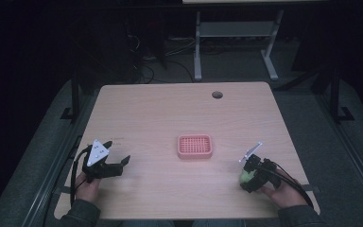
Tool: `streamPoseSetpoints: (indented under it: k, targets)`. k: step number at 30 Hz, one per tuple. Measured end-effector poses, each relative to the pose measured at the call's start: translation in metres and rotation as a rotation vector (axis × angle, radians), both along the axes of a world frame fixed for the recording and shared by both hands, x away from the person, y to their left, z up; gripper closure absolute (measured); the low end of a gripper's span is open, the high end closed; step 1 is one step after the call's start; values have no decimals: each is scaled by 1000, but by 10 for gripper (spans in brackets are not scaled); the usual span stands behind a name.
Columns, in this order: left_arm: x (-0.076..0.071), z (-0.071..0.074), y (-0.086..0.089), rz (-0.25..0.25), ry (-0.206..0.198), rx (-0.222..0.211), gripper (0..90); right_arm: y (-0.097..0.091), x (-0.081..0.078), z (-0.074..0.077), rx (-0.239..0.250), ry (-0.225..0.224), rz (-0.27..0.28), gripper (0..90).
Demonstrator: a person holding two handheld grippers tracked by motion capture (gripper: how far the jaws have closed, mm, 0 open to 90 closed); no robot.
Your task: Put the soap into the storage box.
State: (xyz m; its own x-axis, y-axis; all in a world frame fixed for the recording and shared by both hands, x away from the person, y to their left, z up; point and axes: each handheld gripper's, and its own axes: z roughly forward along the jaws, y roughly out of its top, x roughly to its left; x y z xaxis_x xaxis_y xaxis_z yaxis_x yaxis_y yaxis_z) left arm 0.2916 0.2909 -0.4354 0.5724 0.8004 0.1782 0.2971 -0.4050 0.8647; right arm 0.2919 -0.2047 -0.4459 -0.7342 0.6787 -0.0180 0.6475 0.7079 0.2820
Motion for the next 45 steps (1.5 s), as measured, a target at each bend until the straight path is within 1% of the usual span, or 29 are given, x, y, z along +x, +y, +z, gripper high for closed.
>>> streamPoseSetpoints:
  k: [8, 10, 12, 13, 23, 26, 30, 34, 38, 43, 45]
  targets:
    - [0, 0, 0, 2, 2, -2, 141, -2, -1, 0, 15, -12, 17, 249]
    - [0, 0, 0, 2, 2, -3, 141, -2, -2, 1, 18, -24, 24, 250]
    - [0, 0, 0, 2, 4, -3, 141, -2, -2, 1, 24, -22, 25, 250]
    - [0, 0, 0, 3, 4, -3, 141, -3, -3, 3, 31, -32, 30, 252]
    - [0, 0, 0, 3, 2, -6, 141, -3, -5, 12, 32, -50, 38, 256]
    - [0, 0, 0, 2, 2, -4, 141, -1, -3, 14, 37, -55, 44, 256]
    - [0, 0, 0, 3, 4, -7, 141, 0, -2, 15, 46, -51, 48, 256]
    - [0, 0, 0, 1, 3, -4, 141, 2, 0, 17, 69, -49, 53, 257]
    - [0, 1, 0, 2, 3, -6, 141, 4, 4, 20, 80, -50, 60, 256]
    - [0, 1, 0, 1, 2, -5, 141, 10, 10, 25, 85, -50, 72, 257]
    - [0, 1, 0, 0, 3, -6, 141, 13, 12, 26, 76, -53, 78, 257]
